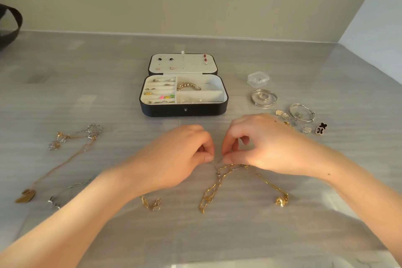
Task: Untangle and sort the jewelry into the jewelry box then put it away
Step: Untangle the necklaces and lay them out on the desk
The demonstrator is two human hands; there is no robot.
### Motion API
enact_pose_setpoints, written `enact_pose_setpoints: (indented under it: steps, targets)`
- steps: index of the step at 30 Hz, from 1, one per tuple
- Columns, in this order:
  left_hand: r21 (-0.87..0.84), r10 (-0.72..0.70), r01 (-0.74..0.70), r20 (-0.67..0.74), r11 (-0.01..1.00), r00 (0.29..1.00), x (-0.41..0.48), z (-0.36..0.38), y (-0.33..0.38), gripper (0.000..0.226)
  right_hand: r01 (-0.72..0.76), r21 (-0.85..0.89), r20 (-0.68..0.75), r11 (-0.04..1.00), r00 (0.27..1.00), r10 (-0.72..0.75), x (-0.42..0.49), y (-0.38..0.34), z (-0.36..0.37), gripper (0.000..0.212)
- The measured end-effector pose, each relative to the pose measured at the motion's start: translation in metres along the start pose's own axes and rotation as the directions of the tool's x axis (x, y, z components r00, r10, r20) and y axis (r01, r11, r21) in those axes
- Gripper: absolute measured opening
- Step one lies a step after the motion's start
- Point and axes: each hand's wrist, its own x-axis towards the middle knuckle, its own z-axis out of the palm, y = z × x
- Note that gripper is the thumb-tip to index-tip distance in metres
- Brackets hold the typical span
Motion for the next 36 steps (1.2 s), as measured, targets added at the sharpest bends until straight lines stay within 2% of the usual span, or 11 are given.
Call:
enact_pose_setpoints:
  steps: [5,11,15,23,29,32,36]
  targets:
    - [-0.244,-0.112,0.098,-0.042,0.965,0.993,-0.008,-0.019,-0.002,0.012,0.052,0.124,-0.01,0.991,0.999,-0.051,0.001,0.003,0.009,0.005]
    - [-0.42,-0.128,0.172,0.131,0.891,0.983,-0.011,-0.025,-0.007,0.01,0.041,0.099,-0.002,0.994,0.999,-0.041,0.002,0.005,0.015,0.004]
    - [-0.505,-0.15,0.208,0.154,0.838,0.977,-0.011,-0.024,-0.007,0.013,0.036,0.059,-0.007,0.998,0.999,-0.035,0.0,0.003,0.015,0.005]
    - [-0.769,-0.262,0.247,0.108,0.59,0.959,-0.01,-0.025,-0.001,0.014,-0.013,0.186,-0.018,0.982,1.0,0.016,-0.003,0.0,0.005,0.019]
    - [-0.865,-0.362,0.228,0.058,0.446,0.93,-0.005,-0.02,-0.001,0.015,0.034,0.281,0.005,0.959,0.999,-0.037,-0.007,0.001,0.002,0.013]
    - [-0.852,-0.401,0.201,-0.01,0.483,0.916,0.0,-0.017,-0.002,0.018,0.059,0.333,0.019,0.941,0.997,-0.069,-0.009,0.0,0.0,0.012]
    - [-0.744,-0.358,0.167,-0.103,0.647,0.928,0.006,-0.014,0.0,0.017,0.07,0.37,0.059,0.927,0.993,-0.098,-0.012,0.003,-0.004,0.017]
